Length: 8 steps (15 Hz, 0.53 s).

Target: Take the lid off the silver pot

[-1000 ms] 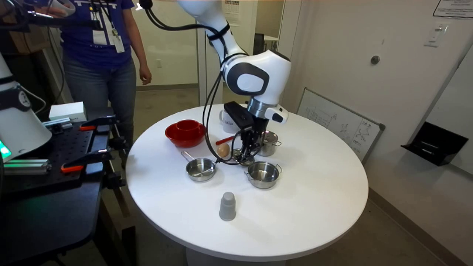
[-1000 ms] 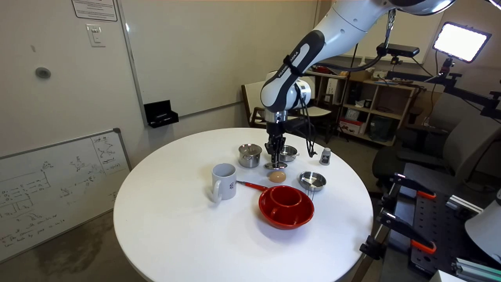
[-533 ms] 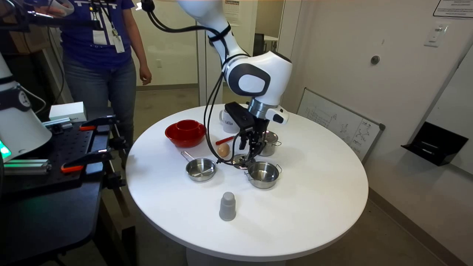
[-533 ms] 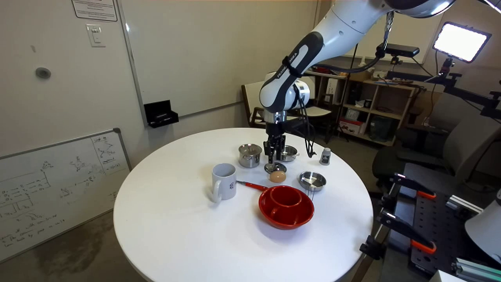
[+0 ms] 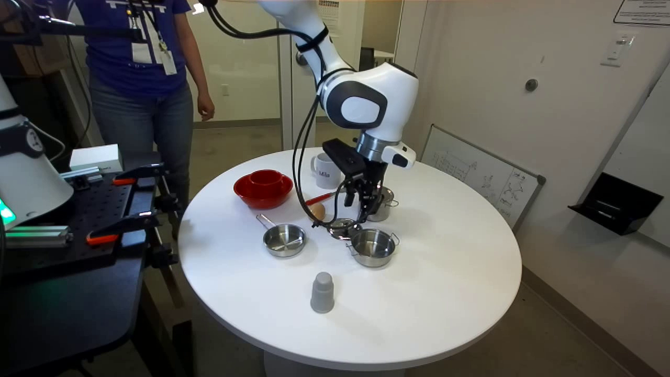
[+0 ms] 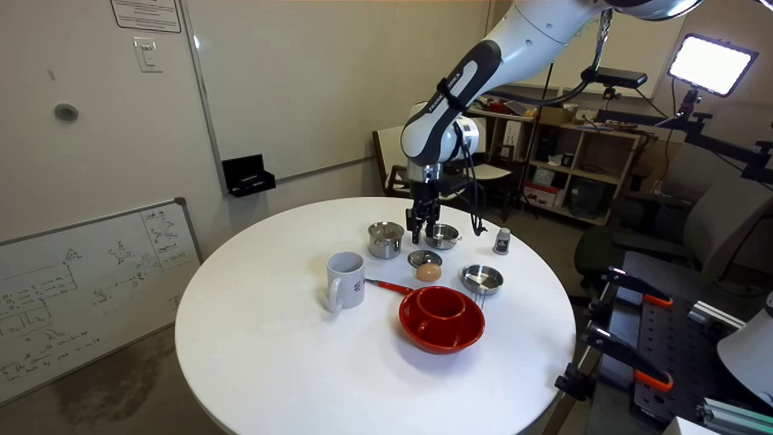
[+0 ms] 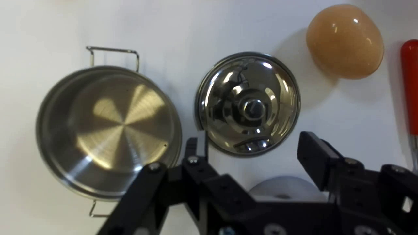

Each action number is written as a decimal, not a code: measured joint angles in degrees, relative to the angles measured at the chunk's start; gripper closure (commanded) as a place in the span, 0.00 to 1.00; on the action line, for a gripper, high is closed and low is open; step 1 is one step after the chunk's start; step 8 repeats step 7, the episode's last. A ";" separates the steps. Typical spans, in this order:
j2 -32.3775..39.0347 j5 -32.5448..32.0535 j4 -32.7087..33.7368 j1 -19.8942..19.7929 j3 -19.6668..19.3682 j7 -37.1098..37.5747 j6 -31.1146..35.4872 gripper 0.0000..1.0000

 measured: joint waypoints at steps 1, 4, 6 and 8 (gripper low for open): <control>-0.82 -0.11 -0.24 0.20 -0.46 0.30 0.01 0.25; -3.68 -1.15 -1.27 1.37 -2.43 2.00 0.72 0.02; -5.50 -2.68 -2.23 2.52 -3.99 3.60 2.85 0.07; -5.97 -2.77 -2.31 2.64 -4.15 3.77 2.97 0.01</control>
